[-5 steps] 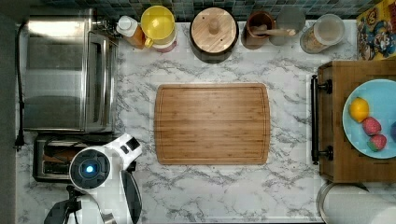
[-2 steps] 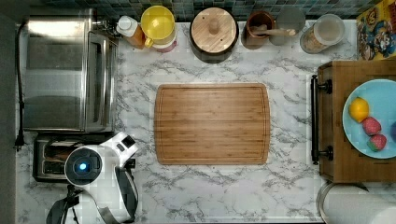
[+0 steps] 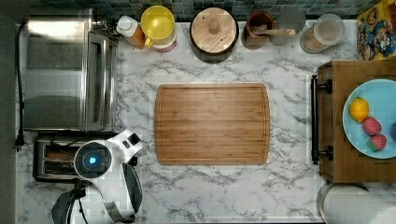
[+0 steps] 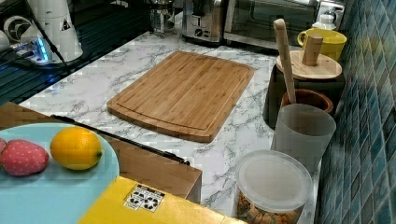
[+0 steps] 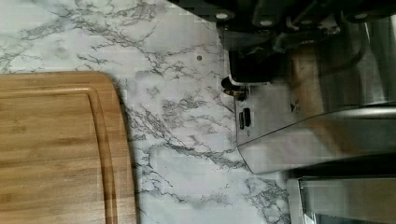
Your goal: Turn on the toaster.
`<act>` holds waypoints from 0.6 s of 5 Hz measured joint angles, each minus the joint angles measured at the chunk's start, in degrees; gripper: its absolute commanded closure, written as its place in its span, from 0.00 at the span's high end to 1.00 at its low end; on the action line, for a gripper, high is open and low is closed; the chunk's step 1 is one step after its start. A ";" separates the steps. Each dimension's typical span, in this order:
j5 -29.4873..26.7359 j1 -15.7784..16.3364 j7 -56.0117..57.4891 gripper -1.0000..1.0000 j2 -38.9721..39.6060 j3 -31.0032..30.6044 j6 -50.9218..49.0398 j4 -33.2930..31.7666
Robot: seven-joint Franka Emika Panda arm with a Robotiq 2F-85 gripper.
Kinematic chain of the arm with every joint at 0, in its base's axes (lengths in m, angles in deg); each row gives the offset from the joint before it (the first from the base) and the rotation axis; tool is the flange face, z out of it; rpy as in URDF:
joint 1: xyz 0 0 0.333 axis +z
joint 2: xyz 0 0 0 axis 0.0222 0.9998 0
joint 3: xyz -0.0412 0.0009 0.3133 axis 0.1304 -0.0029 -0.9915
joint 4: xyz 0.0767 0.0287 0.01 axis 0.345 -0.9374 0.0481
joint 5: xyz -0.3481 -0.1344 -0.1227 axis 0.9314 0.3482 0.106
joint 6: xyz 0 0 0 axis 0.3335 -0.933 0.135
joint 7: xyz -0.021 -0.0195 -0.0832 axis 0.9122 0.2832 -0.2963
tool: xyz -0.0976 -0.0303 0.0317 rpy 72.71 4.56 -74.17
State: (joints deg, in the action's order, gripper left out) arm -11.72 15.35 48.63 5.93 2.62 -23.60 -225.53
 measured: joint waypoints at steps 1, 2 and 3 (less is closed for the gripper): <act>-0.57 -0.02 0.06 0.00 0.04 -0.17 1.85 -1.23; -1.78 0.08 0.07 0.00 1.53 -0.03 3.53 -1.90; -2.42 -0.20 0.25 0.00 3.47 0.39 4.62 -1.34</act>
State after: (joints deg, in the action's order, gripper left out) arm -14.14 15.16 48.89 9.40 3.01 -18.98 -226.88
